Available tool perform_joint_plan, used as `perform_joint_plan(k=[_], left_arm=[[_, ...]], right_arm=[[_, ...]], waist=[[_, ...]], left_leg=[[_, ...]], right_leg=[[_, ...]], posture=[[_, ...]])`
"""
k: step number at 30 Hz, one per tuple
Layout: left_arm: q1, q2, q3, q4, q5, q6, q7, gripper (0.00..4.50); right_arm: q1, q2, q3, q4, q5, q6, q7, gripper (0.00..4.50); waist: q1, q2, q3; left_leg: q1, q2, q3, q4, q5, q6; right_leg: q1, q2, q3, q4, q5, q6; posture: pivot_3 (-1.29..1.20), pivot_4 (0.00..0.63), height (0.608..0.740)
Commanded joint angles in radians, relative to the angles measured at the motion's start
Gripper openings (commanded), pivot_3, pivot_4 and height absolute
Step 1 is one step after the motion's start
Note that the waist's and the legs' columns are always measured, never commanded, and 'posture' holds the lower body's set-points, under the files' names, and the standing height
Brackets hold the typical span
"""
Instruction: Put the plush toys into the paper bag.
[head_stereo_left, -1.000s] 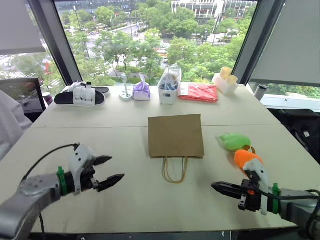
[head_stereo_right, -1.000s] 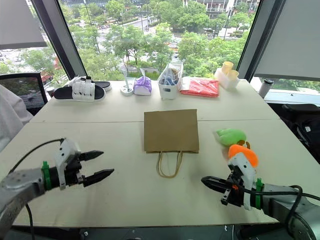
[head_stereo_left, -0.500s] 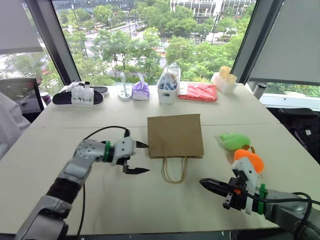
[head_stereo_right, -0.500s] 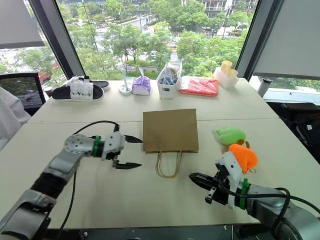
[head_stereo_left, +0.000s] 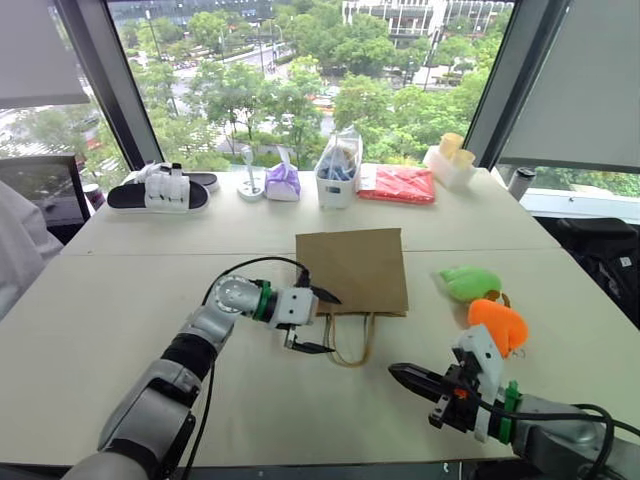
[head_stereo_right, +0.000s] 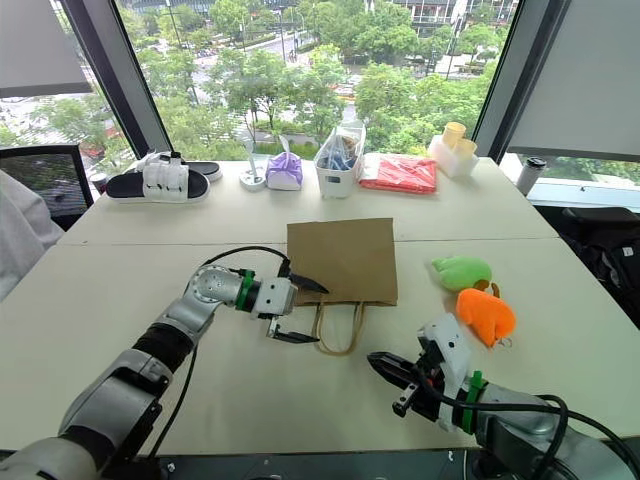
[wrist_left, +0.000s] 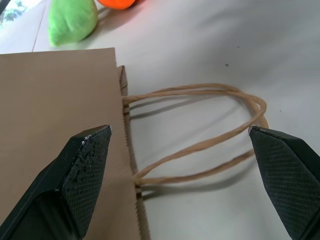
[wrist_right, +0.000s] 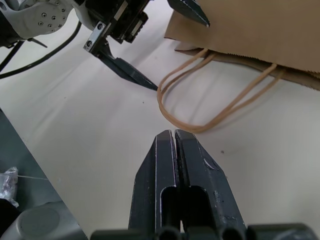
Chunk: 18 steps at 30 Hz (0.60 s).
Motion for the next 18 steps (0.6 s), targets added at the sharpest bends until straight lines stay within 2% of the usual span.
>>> perform_joint_plan(k=[1,2,5,6,12,18], left_arm=[[-0.039,-0.027,-0.004,0.024,0.036,-0.029,0.046,4.50],[-0.044,-0.035,-0.008,0.038,0.048,-0.030,0.059,4.50],[-0.051,-0.050,-0.007,0.059,0.057,-0.032,0.073,3.63],[-0.054,-0.051,-0.005,0.062,0.059,-0.040,0.078,3.23],[-0.057,-0.050,0.001,0.079,0.055,-0.060,0.075,0.14],[-0.078,-0.053,0.043,-0.012,0.012,0.039,0.093,0.06]], right_arm=[[-0.007,0.008,-0.014,-0.031,0.008,-0.023,-0.010,0.04],[-0.007,0.008,-0.013,-0.031,0.008,-0.025,-0.012,0.04],[-0.004,0.007,-0.017,-0.030,0.011,-0.029,-0.016,0.00],[-0.001,0.006,-0.020,-0.031,0.012,-0.031,-0.017,0.00],[0.011,0.009,-0.024,-0.036,0.013,-0.037,-0.024,0.00],[0.005,0.053,0.002,-0.038,0.024,-0.046,-0.046,0.00]], waist=[[0.000,0.000,0.000],[0.000,0.000,0.000],[0.000,0.000,0.000],[0.000,0.000,0.000],[-0.001,0.000,0.000],[0.000,-0.003,0.001]], left_leg=[[0.000,0.000,0.000,0.000,0.000,0.000],[0.000,0.000,0.000,0.000,0.000,0.000],[0.001,0.000,0.000,0.001,0.000,0.000],[0.001,0.000,0.000,0.001,0.000,0.000],[0.001,0.000,0.000,0.001,0.000,0.000],[0.002,0.000,-0.001,0.002,0.000,0.000]], right_leg=[[0.000,0.000,0.000,0.000,0.000,0.000],[0.000,0.000,0.000,0.001,0.000,0.000],[0.000,0.001,0.000,0.002,0.000,0.000],[0.000,0.001,0.000,0.002,0.000,0.000],[0.000,0.001,0.000,0.004,0.000,0.000],[-0.001,0.001,0.000,0.010,0.000,0.000]], posture=[[0.00,0.150,0.740],[0.00,0.150,0.740],[0.00,0.150,0.740],[0.00,0.150,0.740],[0.00,0.150,0.740],[0.00,0.150,0.740]])
